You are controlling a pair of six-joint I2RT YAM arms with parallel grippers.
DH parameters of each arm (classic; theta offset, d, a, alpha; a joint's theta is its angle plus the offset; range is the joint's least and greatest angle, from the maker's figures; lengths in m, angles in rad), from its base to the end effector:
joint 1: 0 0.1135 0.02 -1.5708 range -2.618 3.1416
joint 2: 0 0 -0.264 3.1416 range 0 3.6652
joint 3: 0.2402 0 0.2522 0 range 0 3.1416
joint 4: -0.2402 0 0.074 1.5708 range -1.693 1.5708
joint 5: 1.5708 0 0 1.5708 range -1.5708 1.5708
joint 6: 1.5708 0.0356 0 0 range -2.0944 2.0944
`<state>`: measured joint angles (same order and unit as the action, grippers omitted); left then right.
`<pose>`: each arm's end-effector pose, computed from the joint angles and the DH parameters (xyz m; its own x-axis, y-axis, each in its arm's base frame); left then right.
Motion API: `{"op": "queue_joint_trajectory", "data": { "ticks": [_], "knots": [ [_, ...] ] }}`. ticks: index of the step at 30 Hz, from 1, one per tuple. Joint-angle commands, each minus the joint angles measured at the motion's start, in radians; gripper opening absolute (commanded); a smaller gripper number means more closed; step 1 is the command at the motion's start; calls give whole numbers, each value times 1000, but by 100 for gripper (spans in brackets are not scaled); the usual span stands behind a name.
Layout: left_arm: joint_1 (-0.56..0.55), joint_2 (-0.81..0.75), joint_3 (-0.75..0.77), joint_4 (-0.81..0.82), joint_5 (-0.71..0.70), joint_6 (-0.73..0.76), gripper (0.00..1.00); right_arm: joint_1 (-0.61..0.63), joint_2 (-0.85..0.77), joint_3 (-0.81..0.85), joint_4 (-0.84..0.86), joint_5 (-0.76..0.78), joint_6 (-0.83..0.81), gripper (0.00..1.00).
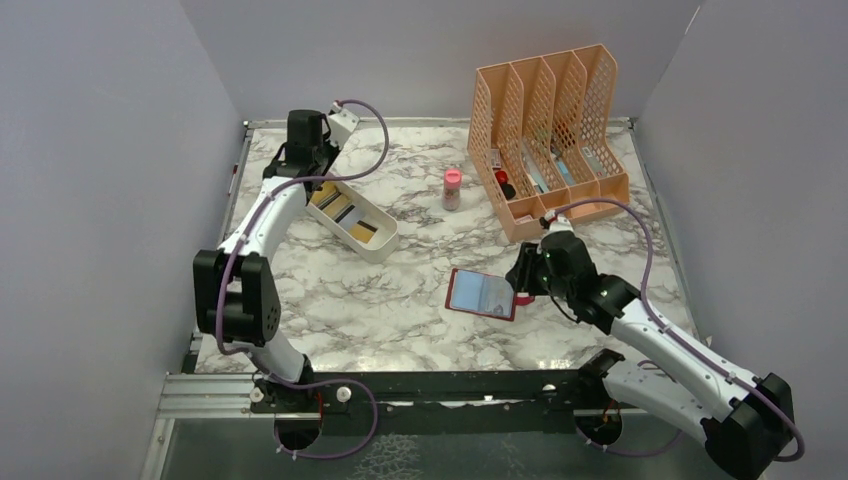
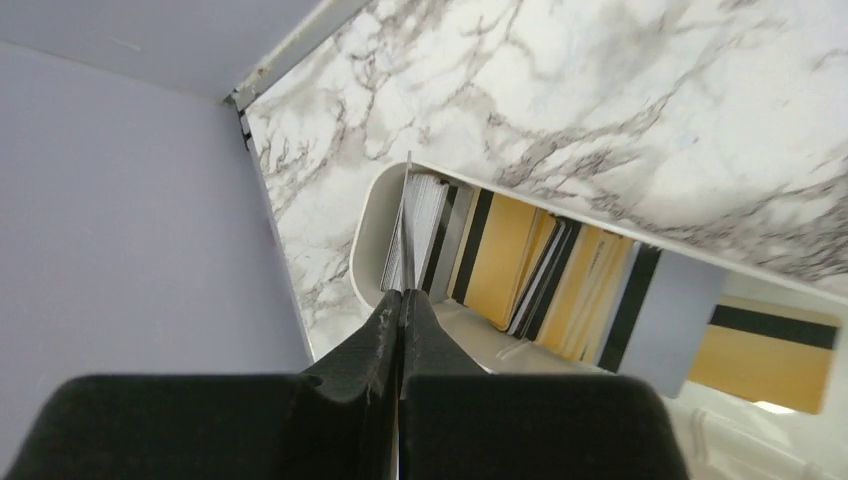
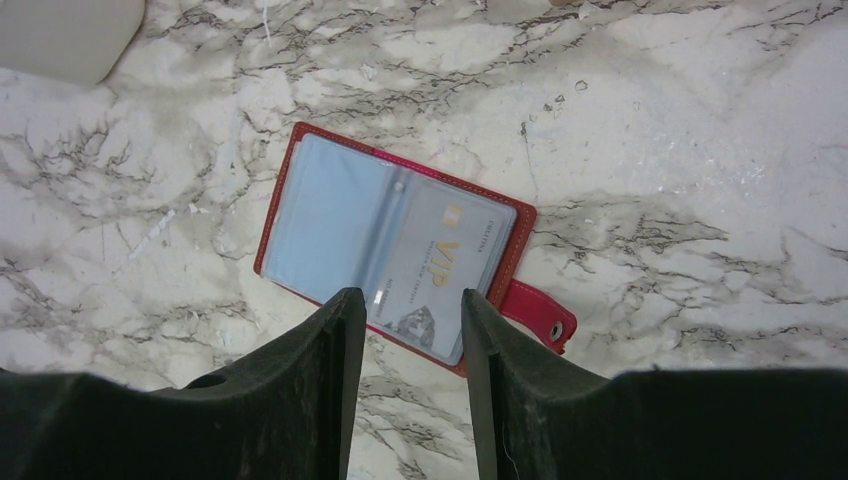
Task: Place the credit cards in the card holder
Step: Pick up the credit card from the storage box, then insert the credit card into the card holder.
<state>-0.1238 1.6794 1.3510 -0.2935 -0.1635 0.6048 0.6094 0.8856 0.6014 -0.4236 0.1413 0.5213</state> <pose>0.3863 -0.0422 0.2902 -0.4809 0.6252 -0.6147 0.3210 0.7780 0.5401 0.1569 0.1034 0.2358 -0.7008 0.1121 -0.7045 -0.1498 0.9424 0.2990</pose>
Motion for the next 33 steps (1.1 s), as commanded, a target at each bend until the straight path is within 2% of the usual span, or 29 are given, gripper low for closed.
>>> {"op": "queue_joint_trajectory", "data": {
  "ticks": [1,4,10,16,23,29,33],
  "knots": [
    [3,-125,6,18,171,-224,0,6,-38,19,-34,-42,29,45],
    [3,-183,7,28,256,-332,0,6,-63,14,-39,-80,54,45],
    [3,-319,-87,91,473,-572,0,6,-83,-17,-10,-189,134,42],
    [3,-465,-247,226,714,-789,0,7,-14,-33,25,-256,205,40],
    [3,-540,-426,304,934,-1005,0,50,96,24,6,-173,225,41],
    [3,-630,-671,587,1058,-1238,0,125,241,108,-21,-72,250,43],
    [3,-669,-751,570,1065,-1210,0,191,331,165,-38,13,268,46]
  ]
}}
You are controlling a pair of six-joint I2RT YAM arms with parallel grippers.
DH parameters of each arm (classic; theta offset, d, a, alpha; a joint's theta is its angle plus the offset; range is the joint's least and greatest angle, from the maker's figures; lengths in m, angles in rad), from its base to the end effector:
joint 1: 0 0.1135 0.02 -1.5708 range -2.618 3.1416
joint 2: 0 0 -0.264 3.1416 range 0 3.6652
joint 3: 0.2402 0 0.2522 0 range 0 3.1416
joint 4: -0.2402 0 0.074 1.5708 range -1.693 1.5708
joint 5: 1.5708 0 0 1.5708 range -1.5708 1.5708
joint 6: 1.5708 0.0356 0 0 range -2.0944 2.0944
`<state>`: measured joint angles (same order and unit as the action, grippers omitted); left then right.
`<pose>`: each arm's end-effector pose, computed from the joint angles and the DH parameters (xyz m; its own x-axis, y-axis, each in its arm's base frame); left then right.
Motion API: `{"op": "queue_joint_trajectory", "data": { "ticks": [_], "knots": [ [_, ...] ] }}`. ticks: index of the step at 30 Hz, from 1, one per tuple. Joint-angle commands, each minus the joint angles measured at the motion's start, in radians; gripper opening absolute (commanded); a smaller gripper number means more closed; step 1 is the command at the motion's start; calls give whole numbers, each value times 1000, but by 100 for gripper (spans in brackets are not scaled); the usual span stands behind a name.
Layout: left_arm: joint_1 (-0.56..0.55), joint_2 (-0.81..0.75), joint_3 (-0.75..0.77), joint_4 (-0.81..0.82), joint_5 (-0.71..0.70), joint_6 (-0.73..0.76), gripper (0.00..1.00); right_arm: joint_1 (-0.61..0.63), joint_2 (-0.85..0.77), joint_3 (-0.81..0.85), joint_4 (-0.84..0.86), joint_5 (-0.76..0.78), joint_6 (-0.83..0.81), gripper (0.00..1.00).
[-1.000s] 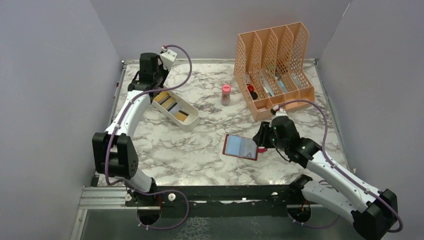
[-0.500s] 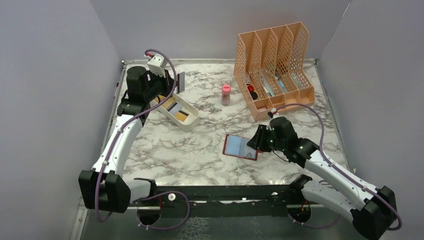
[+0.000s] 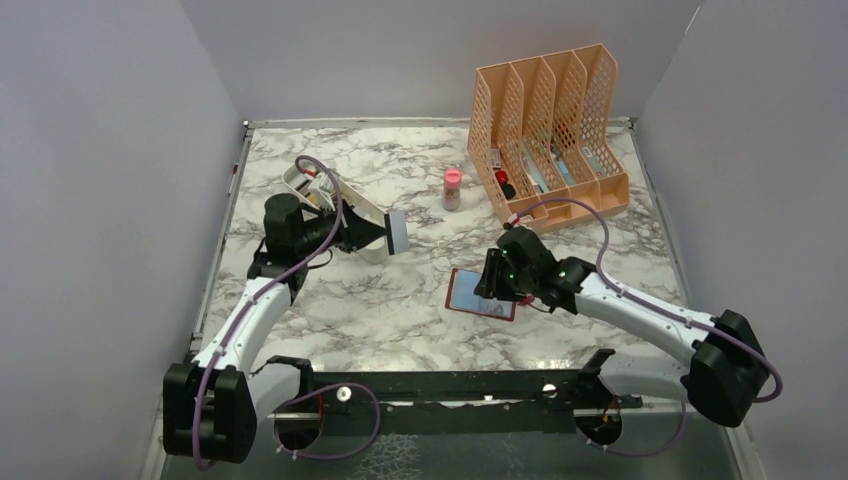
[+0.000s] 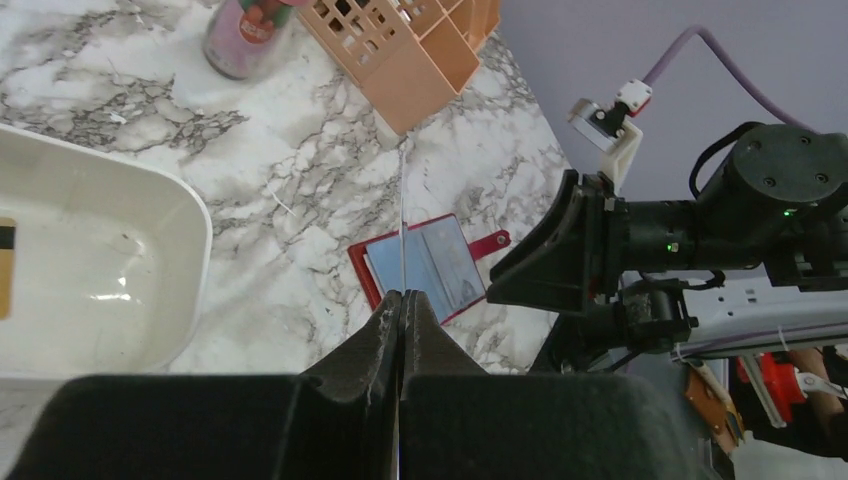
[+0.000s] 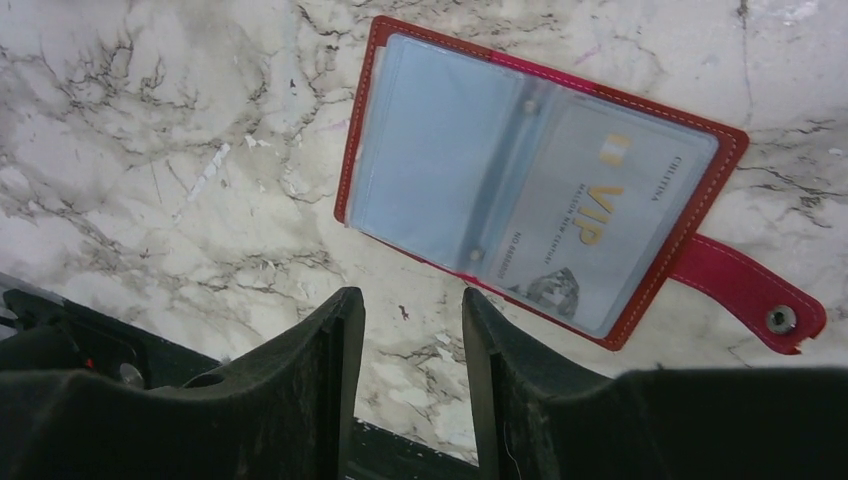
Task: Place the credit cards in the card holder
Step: Insert the credit card into the card holder.
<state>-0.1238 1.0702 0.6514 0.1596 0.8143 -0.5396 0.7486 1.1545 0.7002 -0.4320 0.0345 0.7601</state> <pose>0.2316 -0.0549 0.2751 -0.6202 -0.2782 -0.7335 0.5405 0.5261 -0.6565 0.1686 0.1549 0.2165 -0.8690 0.1326 -0.4767 -0.0903 0.9047 0.4163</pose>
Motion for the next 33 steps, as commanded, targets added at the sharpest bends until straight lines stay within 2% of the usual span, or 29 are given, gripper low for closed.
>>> {"op": "queue_joint_trajectory", "data": {
  "ticks": [1,8,15,21,28,33],
  "knots": [
    [3,-65,-63,102,86,-46,0,67,87,83,-40,144,34,47],
    [3,-96,-117,34,75,49,0,108,238,173,-70,206,66,51],
    [1,-166,-176,39,50,67,0,130,381,248,-95,232,90,52],
    [-11,-191,-166,-22,8,129,0,151,490,324,-143,283,104,53],
    [-28,-183,-158,-33,14,137,0,161,568,339,-173,319,124,53],
    [-34,-186,-153,-46,9,146,0,169,585,325,-159,329,129,48]
  ]
}}
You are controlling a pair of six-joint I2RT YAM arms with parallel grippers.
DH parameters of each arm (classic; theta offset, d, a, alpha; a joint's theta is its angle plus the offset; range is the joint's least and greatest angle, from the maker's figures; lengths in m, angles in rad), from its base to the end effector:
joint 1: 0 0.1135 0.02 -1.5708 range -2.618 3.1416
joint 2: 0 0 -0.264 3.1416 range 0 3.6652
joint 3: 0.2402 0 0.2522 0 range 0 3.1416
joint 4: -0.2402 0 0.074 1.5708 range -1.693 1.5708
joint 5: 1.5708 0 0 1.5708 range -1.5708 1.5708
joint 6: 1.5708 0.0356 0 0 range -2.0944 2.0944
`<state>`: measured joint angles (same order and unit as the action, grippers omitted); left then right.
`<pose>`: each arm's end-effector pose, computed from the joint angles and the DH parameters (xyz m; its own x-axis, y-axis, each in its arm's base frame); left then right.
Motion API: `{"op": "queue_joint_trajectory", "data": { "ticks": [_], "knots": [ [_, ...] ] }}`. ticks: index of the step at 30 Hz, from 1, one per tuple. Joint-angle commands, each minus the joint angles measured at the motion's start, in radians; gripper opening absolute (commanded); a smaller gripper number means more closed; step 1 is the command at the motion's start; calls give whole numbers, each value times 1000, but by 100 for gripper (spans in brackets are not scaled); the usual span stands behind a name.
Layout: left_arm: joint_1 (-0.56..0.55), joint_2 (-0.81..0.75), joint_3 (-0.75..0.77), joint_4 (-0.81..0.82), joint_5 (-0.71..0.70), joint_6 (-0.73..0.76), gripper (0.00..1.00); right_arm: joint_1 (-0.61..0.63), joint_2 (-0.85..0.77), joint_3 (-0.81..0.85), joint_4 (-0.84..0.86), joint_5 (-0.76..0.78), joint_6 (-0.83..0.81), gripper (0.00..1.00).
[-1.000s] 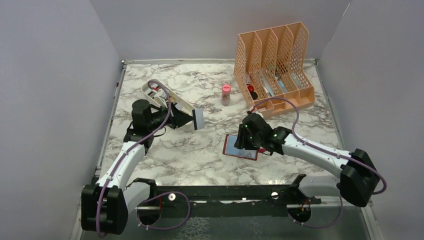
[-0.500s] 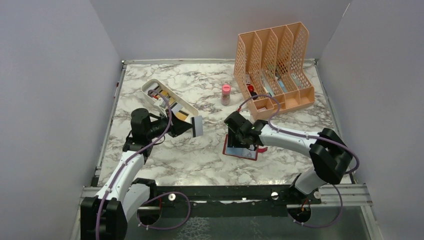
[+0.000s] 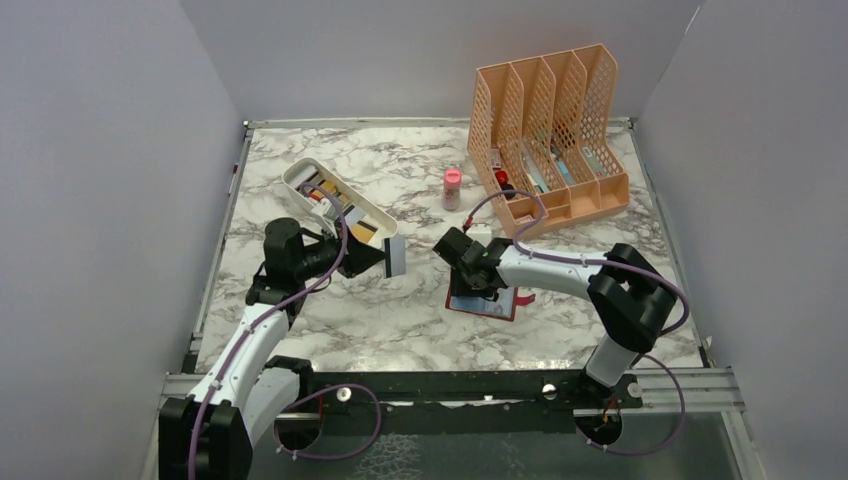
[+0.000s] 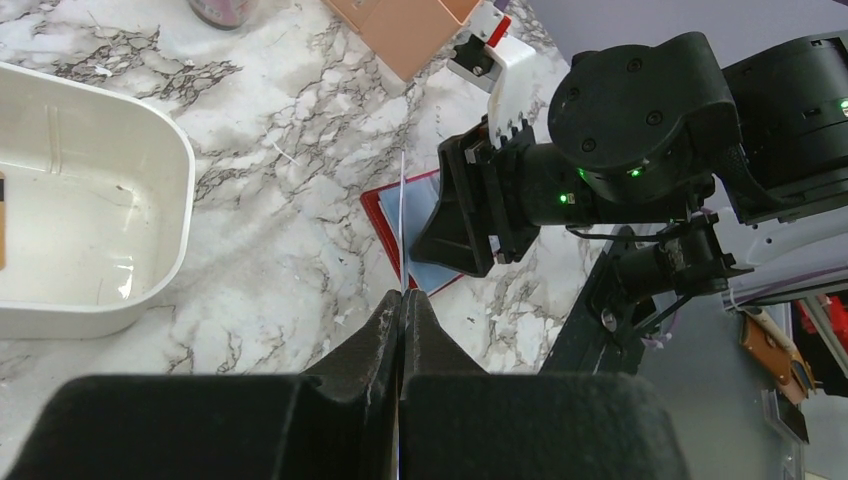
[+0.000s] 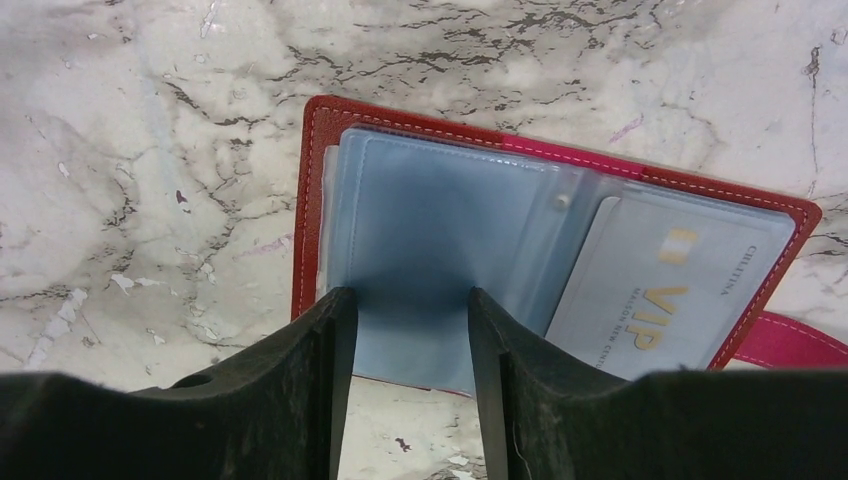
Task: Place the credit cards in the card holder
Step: Insert the credit card into the card holder.
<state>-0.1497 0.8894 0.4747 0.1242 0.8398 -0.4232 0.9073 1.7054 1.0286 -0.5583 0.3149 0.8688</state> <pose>0.1896 -0.0554 0.2468 -0.5888 -0.1885 -0.7860 0.6176 0.5224 -0.5879 0.2055 0.2449 0.1666 -0.8995 0.0282 -0.4360 0.0009 0.9980 0.0627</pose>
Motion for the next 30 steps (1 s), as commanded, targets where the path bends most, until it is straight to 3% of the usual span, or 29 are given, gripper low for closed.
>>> {"op": "queue_joint_trajectory", "data": {
  "ticks": [1,10,16,21,30],
  "knots": [
    [-8,-5,24,-15,-18,33,0,10,36,-4,-30,48,18,46],
    [-8,-13,25,-37,-39,50,0,10,21,-32,3,50,15,21],
    [-12,11,40,-36,-33,21,0,10,-138,-129,147,16,-14,7],
    [-59,50,59,-7,-43,-48,0,8,-250,-239,323,-34,-33,3],
    [-297,208,67,83,-207,-186,0,-3,-396,-443,606,-153,-26,4]
  ]
}}
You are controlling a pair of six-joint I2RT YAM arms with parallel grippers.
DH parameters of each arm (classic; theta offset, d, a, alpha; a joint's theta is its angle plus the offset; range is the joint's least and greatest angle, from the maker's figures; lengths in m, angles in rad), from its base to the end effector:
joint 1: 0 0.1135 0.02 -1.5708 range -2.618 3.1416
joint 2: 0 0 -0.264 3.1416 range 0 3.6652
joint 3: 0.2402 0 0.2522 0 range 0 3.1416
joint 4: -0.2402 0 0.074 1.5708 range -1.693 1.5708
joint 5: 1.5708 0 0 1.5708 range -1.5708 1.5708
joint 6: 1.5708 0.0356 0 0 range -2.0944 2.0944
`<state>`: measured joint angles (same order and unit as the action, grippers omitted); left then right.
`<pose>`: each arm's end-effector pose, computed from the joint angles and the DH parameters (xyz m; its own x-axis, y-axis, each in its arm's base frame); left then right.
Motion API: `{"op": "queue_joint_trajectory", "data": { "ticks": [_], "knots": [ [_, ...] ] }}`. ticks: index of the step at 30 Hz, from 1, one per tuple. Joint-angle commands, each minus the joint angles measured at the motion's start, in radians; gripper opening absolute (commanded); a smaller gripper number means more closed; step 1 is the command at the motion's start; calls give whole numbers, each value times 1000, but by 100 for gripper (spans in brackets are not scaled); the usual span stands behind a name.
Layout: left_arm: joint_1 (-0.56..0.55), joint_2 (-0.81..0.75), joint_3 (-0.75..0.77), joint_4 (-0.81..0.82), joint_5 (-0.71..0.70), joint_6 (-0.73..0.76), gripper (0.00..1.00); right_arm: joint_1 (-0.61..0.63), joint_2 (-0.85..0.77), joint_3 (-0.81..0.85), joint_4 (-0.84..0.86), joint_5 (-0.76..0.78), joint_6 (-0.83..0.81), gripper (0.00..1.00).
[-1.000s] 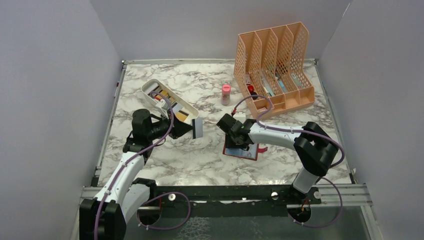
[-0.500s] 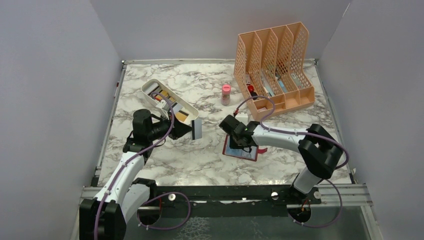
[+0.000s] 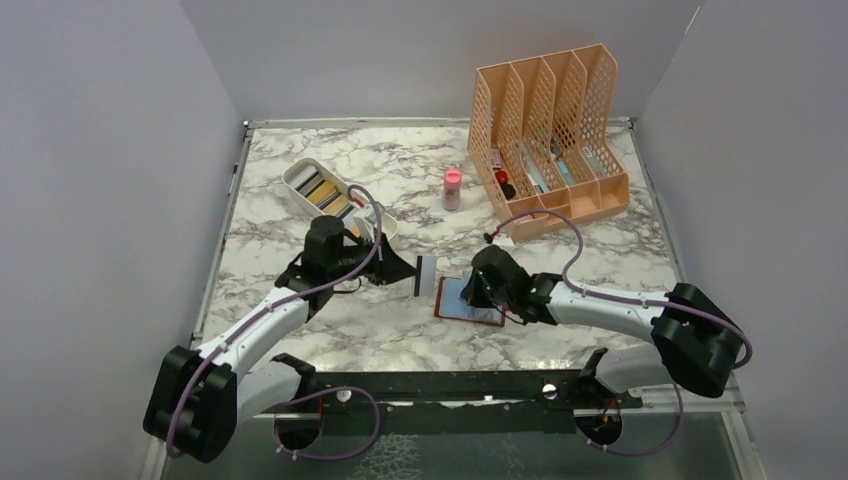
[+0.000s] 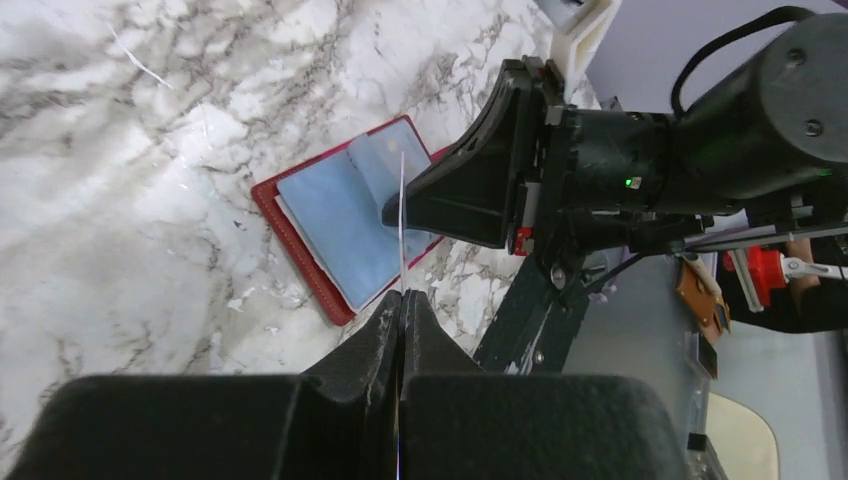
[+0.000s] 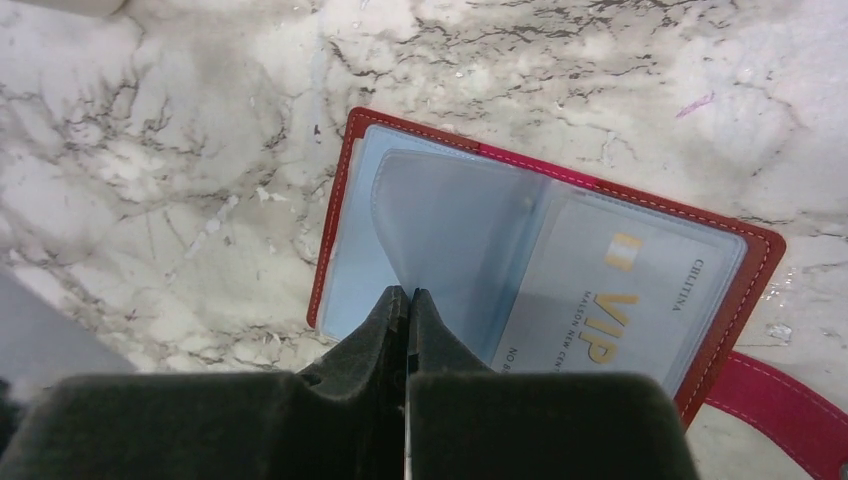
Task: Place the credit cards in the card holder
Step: Insert the credit card into the card holder.
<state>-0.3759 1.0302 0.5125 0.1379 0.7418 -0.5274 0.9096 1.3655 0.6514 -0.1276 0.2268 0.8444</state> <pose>0.1956 -0.1031 0.2336 -0.7280 -0.1116 -0.6765 0.5647 0.4620 -0.6839 0.1678 0.2027 0.1758 -0.8103 0.1448 -0.5678 -0.1073 0.9160 0.3867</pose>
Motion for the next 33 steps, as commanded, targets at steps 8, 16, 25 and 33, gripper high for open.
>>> {"op": "queue_joint_trajectory", "data": {
  "ticks": [8,16,25,33],
  "knots": [
    [-184,216,49,113,-225,-144,0,-16,-197,-233,328,-113,25,7],
    [-317,315,38,176,-340,-227,0,-21,-212,-275,344,-126,49,7],
    [-411,408,75,266,-366,-272,0,-23,-316,-265,162,-70,48,25],
    [-476,472,128,313,-368,-288,0,-23,-433,-135,-196,-18,-4,38]
  ]
}}
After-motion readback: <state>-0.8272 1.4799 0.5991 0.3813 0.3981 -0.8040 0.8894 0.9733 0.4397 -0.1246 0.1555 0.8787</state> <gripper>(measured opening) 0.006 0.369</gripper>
